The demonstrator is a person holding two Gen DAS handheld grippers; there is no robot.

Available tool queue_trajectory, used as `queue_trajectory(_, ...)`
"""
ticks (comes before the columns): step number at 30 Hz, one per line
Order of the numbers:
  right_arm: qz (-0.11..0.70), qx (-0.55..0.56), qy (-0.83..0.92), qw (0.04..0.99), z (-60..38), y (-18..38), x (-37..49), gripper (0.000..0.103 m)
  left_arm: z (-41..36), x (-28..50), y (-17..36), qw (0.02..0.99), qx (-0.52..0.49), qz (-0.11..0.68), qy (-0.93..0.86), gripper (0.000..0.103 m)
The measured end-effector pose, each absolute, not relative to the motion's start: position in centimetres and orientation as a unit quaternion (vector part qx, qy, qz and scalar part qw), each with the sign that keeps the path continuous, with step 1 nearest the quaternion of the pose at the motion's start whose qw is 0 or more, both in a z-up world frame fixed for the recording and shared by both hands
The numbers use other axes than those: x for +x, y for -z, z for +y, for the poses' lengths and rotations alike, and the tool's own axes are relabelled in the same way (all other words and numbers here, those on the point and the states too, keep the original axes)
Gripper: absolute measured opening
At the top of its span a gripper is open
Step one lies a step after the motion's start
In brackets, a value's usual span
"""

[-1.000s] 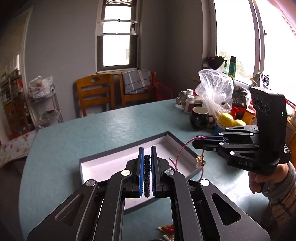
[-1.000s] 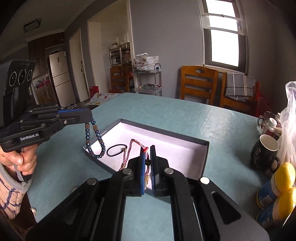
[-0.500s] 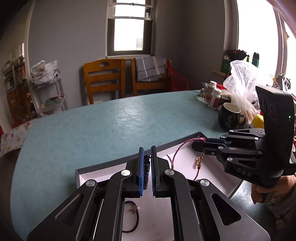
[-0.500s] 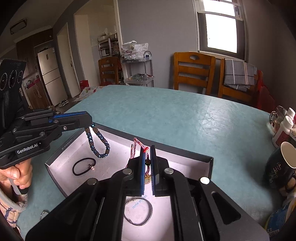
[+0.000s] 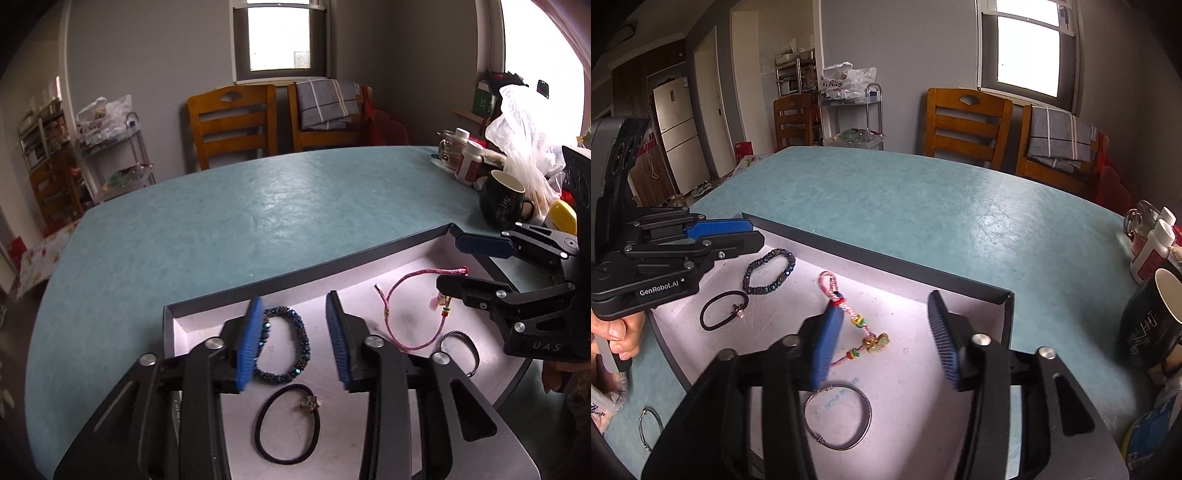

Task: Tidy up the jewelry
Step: 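Lower both bracelets into the grey box and open both grippers, then move the left gripper to the pearl ring hairpin while the right gripper approaches the pearl bar hairpin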

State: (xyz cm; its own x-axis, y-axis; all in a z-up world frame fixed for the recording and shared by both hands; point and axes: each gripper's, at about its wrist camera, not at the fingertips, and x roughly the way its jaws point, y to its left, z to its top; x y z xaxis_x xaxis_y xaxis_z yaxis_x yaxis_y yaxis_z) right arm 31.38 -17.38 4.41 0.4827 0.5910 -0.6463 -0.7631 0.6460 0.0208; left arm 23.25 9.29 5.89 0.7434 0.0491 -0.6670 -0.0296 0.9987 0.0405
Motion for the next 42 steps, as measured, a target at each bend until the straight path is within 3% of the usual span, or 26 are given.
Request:
queue_trajectory(5, 0.311, -0.14, -0.397, 0.852, -18.0, -4.3, 30.7, 0.061, 9.1, 22.2, -6.0, 0.936, 0.013, 0.35, -0.015, 0.041)
queue_trajectory(6, 0.309, -0.143, -0.398, 0.852, -17.9, -4.3, 30.5, 0.064, 9.0, 22.0, -6.2, 0.938, 0.016, 0.346, -0.017, 0.043)
queue_trajectory(7, 0.307, -0.145, -0.399, 0.852, -17.8, -4.4, 30.3, 0.065, 8.9, 21.8, -6.5, 0.939, 0.019, 0.342, -0.02, 0.052)
queue_trajectory(12, 0.302, -0.122, -0.399, 0.857, -19.0, -5.0, 29.7, 0.084, 8.7, 20.9, -7.3, 0.943, 0.007, 0.331, -0.017, 0.059)
queue_trajectory(14, 0.3, -0.103, -0.393, 0.863, -20.1, -5.5, 29.2, 0.089, 8.4, 19.7, -7.7, 0.946, 0.014, 0.323, -0.023, 0.078)
queue_trajectory(15, 0.297, -0.097, -0.39, 0.866, -20.7, -5.7, 28.9, 0.09, 8.2, 18.9, -8.1, 0.949, 0.019, 0.315, -0.024, 0.08)
queue_trajectory(29, 0.298, -0.074, -0.393, 0.867, -26.4, -6.5, 20.9, 0.097, 7.3, 7.2, -7.4, 0.951, -0.001, 0.308, -0.022, 0.082)
queue_trajectory(42, 0.327, -0.078, -0.391, 0.857, -28.7, -4.5, 16.8, 0.097, 5.6, 3.3, -4.5, 0.938, 0.006, 0.345, 0.015, 0.082)
